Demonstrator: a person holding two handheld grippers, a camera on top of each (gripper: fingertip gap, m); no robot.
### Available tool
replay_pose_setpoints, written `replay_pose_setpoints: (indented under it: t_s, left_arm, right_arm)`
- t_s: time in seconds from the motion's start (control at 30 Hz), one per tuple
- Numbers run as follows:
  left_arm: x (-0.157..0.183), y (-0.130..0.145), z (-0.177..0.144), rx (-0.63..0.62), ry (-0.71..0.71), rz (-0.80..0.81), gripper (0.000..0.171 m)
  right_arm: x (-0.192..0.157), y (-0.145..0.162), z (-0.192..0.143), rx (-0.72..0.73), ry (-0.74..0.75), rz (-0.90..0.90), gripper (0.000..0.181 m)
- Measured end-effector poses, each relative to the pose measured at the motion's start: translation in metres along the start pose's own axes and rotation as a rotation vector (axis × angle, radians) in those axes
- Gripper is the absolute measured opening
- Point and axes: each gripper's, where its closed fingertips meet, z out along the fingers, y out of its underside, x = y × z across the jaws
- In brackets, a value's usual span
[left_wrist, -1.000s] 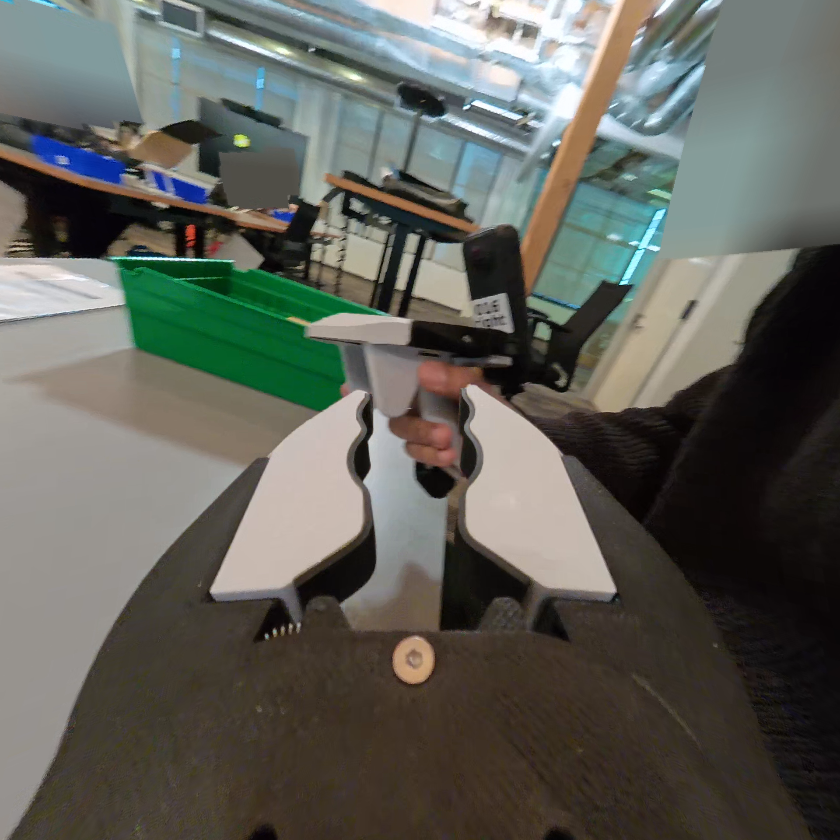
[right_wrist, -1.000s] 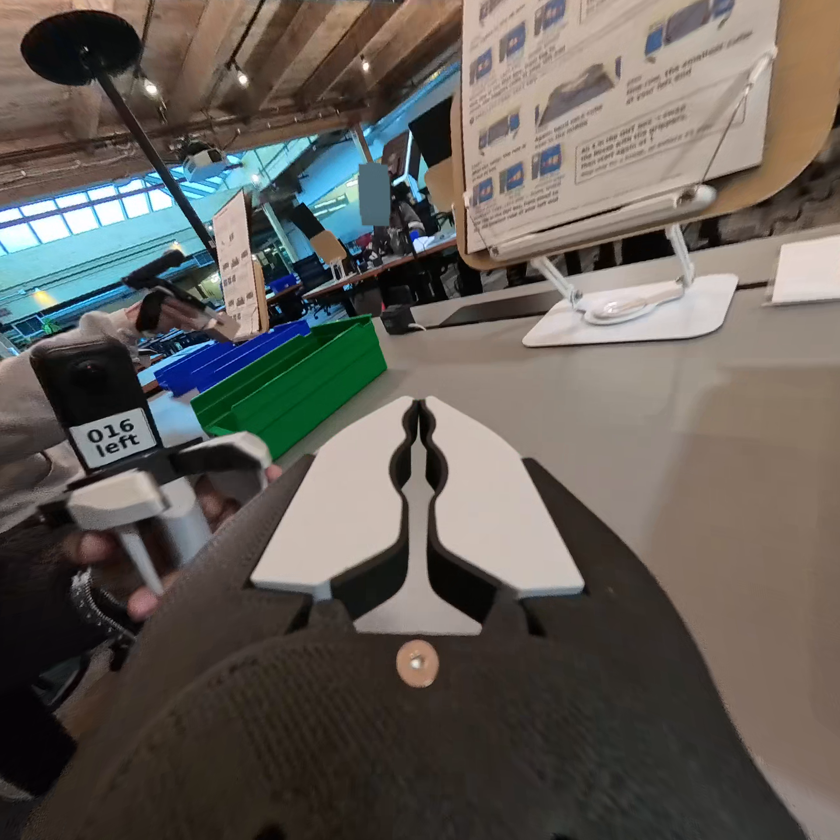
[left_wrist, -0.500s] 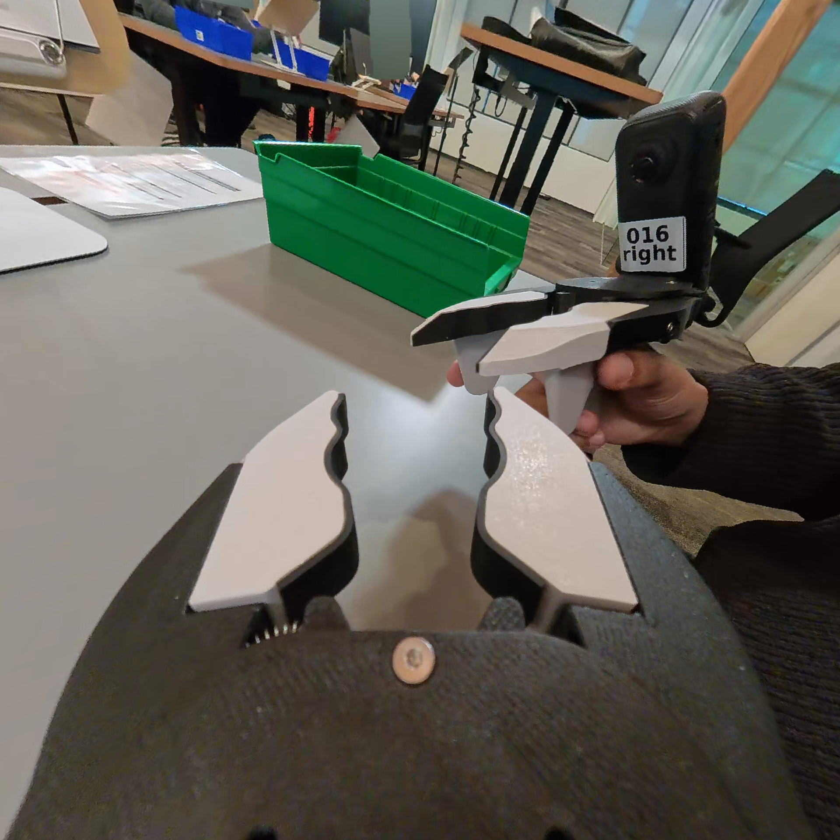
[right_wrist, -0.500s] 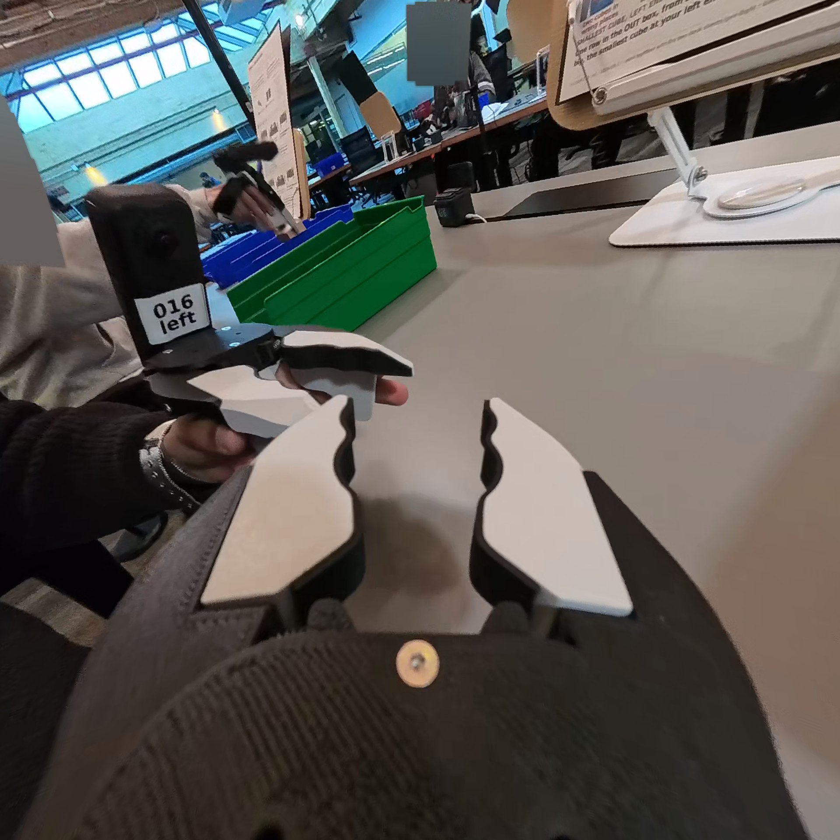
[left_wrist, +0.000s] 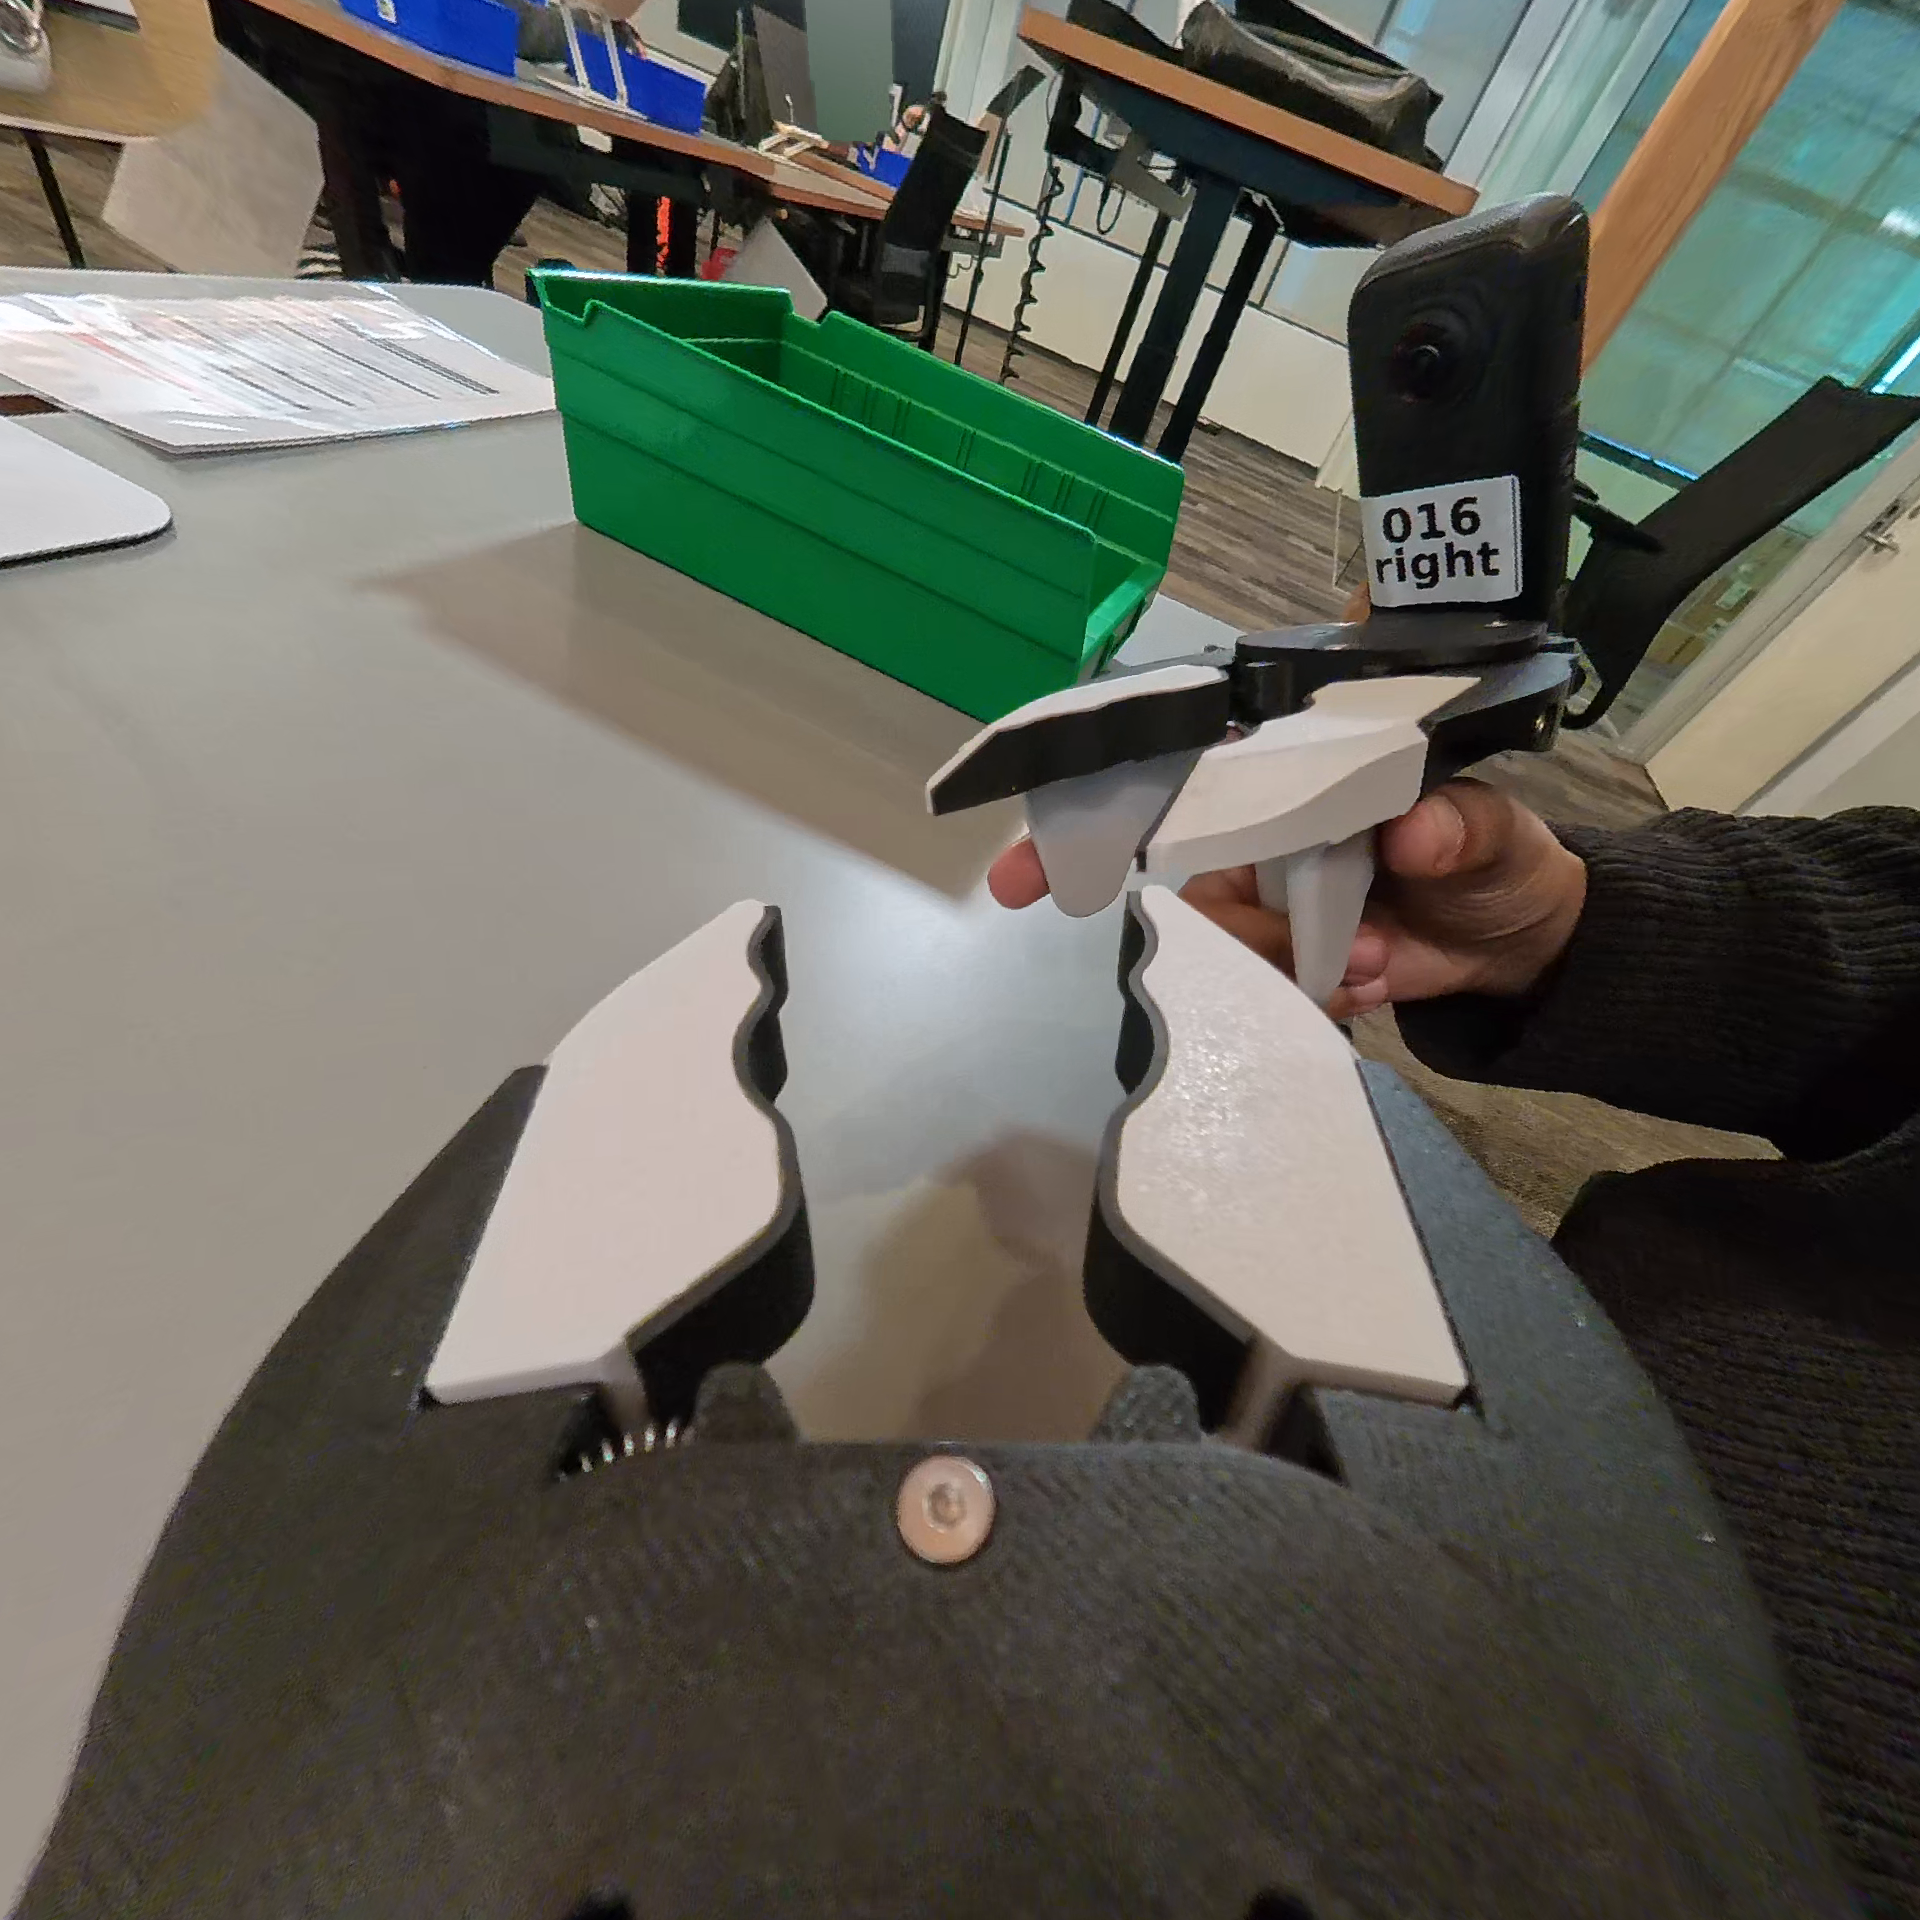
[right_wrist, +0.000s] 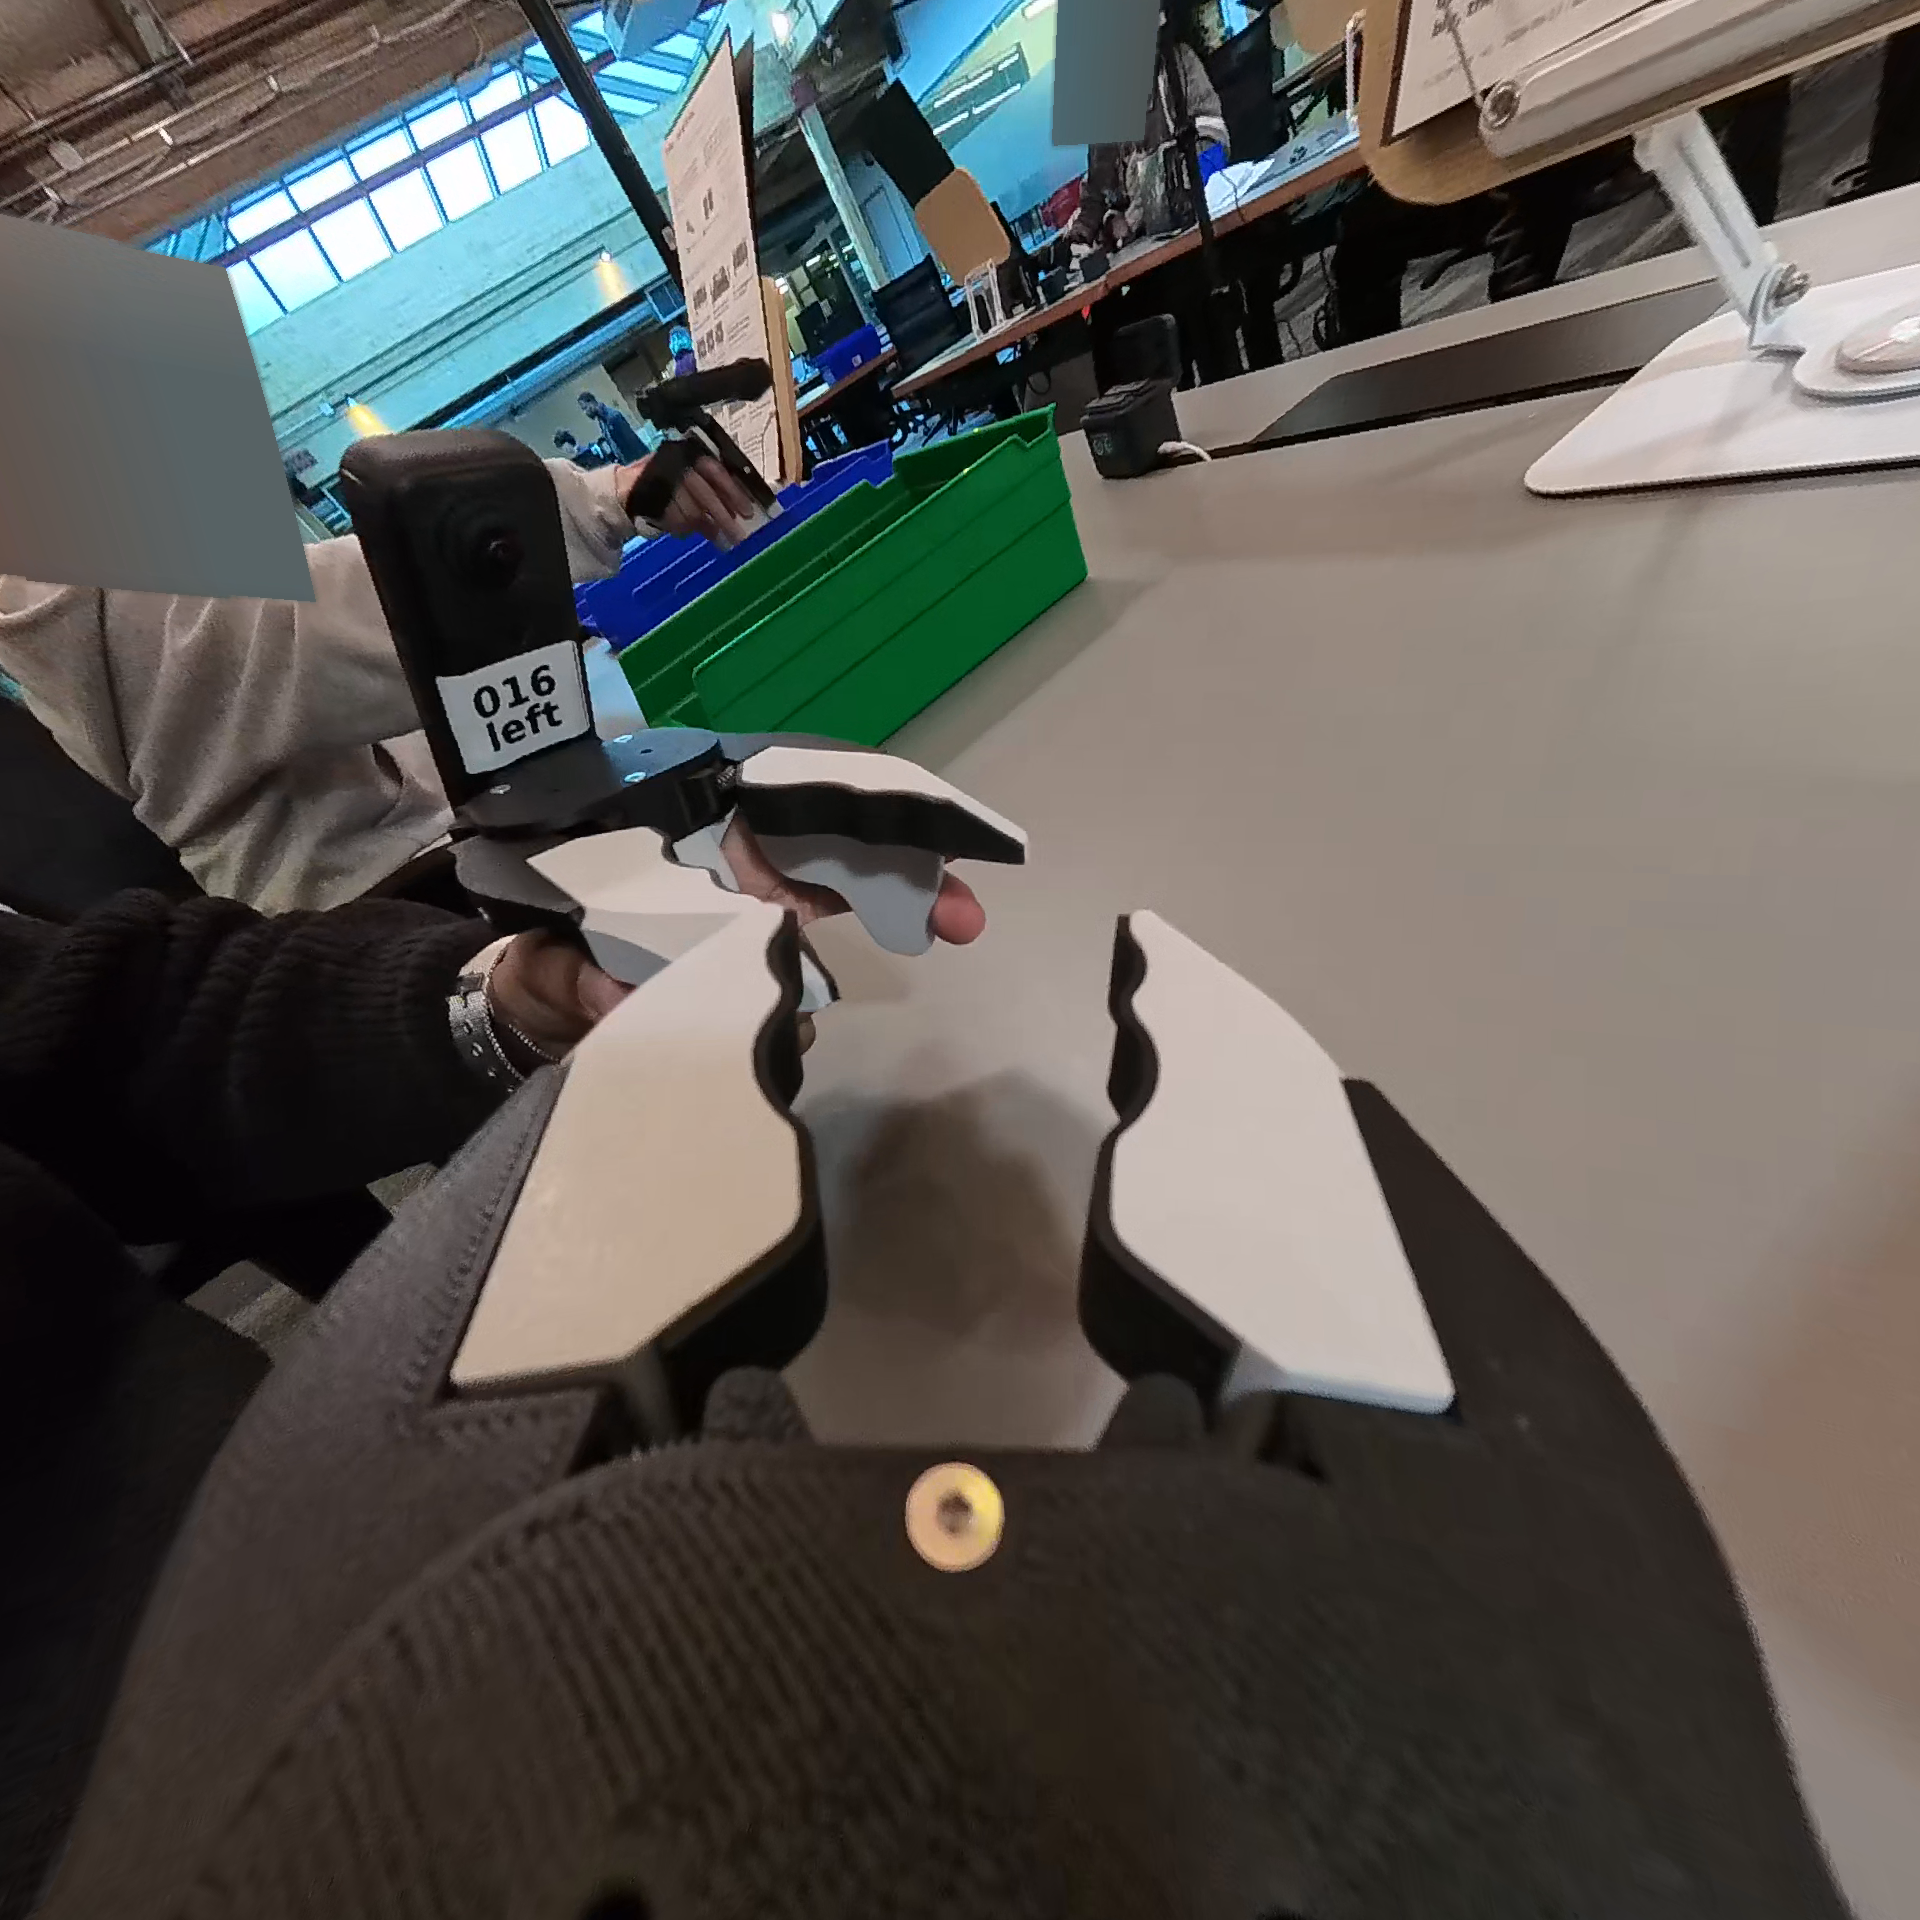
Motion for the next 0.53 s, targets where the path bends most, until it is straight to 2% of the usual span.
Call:
replay_pose_setpoints:
  t_s: [0.53]
  left_arm:
    - [0.0064,-0.0061,-0.0016,0.047,0.063,-0.045,0.062]
  right_arm:
    - [-0.002,0.0002,0.0004,0.007,-0.043,0.082,0.05]
